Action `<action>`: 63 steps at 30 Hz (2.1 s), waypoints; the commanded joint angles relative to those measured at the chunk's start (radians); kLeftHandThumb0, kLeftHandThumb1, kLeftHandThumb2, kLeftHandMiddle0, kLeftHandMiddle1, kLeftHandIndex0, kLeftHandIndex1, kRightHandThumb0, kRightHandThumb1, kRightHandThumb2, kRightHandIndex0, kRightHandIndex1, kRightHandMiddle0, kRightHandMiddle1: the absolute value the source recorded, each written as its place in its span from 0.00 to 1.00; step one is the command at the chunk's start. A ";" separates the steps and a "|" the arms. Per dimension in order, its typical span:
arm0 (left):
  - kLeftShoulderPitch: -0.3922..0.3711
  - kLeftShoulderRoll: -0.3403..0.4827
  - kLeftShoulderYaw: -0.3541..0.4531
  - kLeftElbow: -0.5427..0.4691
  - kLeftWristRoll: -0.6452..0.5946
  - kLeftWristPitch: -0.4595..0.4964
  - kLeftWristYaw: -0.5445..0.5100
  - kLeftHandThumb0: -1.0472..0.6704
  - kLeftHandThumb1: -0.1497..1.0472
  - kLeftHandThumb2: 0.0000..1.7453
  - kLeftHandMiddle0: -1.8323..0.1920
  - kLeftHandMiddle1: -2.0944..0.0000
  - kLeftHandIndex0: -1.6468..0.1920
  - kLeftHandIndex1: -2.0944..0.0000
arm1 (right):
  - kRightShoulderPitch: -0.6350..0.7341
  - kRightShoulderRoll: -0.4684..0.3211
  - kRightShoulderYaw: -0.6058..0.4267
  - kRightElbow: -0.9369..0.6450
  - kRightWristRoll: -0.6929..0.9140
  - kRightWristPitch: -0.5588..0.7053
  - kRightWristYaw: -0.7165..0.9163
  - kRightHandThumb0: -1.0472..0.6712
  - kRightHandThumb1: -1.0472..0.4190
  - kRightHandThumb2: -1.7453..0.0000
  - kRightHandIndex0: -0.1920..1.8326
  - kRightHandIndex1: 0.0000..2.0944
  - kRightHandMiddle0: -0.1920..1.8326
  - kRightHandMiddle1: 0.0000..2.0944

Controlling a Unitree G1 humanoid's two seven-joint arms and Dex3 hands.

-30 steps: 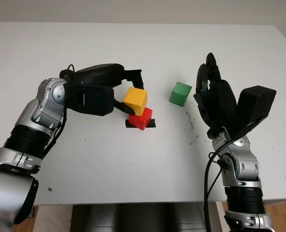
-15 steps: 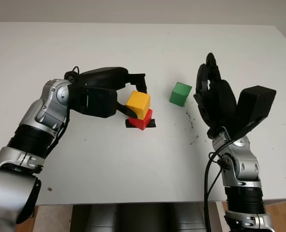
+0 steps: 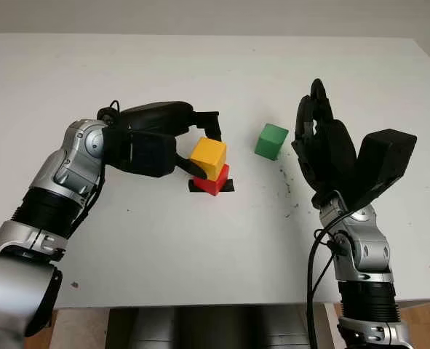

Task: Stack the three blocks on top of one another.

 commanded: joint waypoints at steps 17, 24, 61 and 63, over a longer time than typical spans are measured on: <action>-0.016 -0.014 -0.006 0.008 0.012 0.002 0.018 0.34 1.00 0.06 0.86 0.98 0.75 0.27 | 0.015 -0.001 -0.003 -0.031 0.004 0.007 0.002 0.18 0.00 0.63 0.00 0.00 0.00 0.00; -0.019 -0.022 0.000 0.026 -0.002 -0.010 0.029 0.33 1.00 0.05 0.86 0.97 0.74 0.26 | 0.018 -0.001 -0.005 -0.034 0.005 0.012 0.000 0.18 0.00 0.63 0.00 0.00 0.00 0.00; 0.022 0.029 0.076 -0.074 -0.122 0.080 -0.053 0.01 0.97 0.03 1.00 1.00 1.00 1.00 | 0.026 -0.007 -0.003 -0.040 0.004 0.013 0.008 0.18 0.00 0.63 0.00 0.00 0.00 0.00; 0.031 0.040 0.100 -0.068 -0.150 0.063 -0.049 0.02 0.98 0.04 1.00 1.00 1.00 1.00 | 0.025 -0.007 -0.004 -0.039 0.005 0.012 0.011 0.19 0.00 0.62 0.00 0.00 0.00 0.00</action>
